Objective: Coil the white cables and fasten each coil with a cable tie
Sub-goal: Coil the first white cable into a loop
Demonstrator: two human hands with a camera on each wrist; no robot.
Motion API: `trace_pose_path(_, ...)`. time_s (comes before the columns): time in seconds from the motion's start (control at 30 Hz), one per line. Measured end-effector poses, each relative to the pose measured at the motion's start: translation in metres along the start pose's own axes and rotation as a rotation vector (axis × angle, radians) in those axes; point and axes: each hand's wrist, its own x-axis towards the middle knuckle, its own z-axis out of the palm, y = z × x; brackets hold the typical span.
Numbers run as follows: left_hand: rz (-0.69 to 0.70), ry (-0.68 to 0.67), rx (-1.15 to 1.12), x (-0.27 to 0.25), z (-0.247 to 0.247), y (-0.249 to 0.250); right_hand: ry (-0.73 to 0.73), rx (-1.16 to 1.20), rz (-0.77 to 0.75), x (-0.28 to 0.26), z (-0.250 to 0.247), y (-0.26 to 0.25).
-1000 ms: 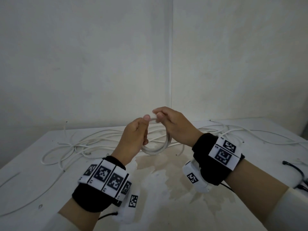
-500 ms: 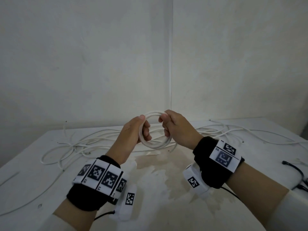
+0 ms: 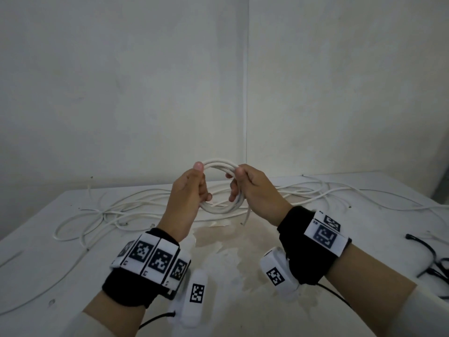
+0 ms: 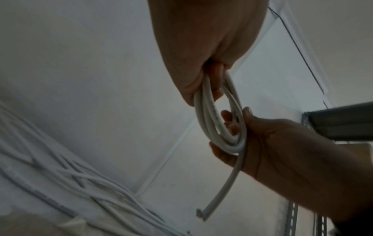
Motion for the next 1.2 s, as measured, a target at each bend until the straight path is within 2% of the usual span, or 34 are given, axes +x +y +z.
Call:
trace_pose_path(0.1, -0.025, -0.069, 0.025, -0.003, 0.0, -0.004, 0.043, -0.001, -0.001, 0.002, -0.002, 0.0)
trace_pose_path(0.2, -0.135, -0.172, 0.071, -0.002, -0.006, -0.001, -0.027, -0.112, -0.016, 0.002, -0.009, -0.003)
trace_pose_path(0.27, -0.158, -0.199, 0.225, 0.002, -0.009, 0.007, -0.109, -0.244, -0.054, 0.0, -0.011, -0.006)
trace_pose_path(0.43, -0.095, -0.309, 0.66, 0.01, -0.002, 0.023, -0.277, -0.516, -0.094, 0.0, -0.013, -0.018)
trace_pose_path(0.5, -0.106, -0.333, 0.744, 0.008, 0.002, 0.023, -0.311, -0.566, -0.113, 0.001, -0.015, -0.022)
trace_pose_path(0.6, -0.137, -0.274, 0.542, 0.006, 0.008, 0.02, -0.269, -0.532, -0.126, 0.003, -0.019, -0.024)
trace_pose_path(0.73, -0.218, -0.102, 0.238, 0.005, 0.014, 0.017, -0.17, -0.349, -0.11, 0.005, -0.02, -0.016)
trace_pose_path(0.83, -0.247, -0.05, 0.081, 0.006, 0.009, 0.019, -0.082, -0.286, -0.078, 0.004, -0.025, -0.009)
trace_pose_path(1.0, -0.277, -0.056, 0.028, 0.003, 0.008, 0.018, 0.072, -0.456, -0.117, 0.003, -0.028, -0.006)
trace_pose_path(1.07, -0.273, -0.045, 0.021, 0.002, 0.009, 0.017, 0.114, -0.349, -0.033, 0.003, -0.025, -0.009)
trace_pose_path(1.13, -0.263, -0.028, 0.008, 0.002, 0.009, 0.017, 0.079, -0.147, 0.058, 0.0, -0.021, -0.011)
trace_pose_path(1.2, -0.251, -0.014, 0.001, 0.001, 0.008, 0.017, 0.023, -0.111, 0.069, -0.004, -0.017, -0.012)
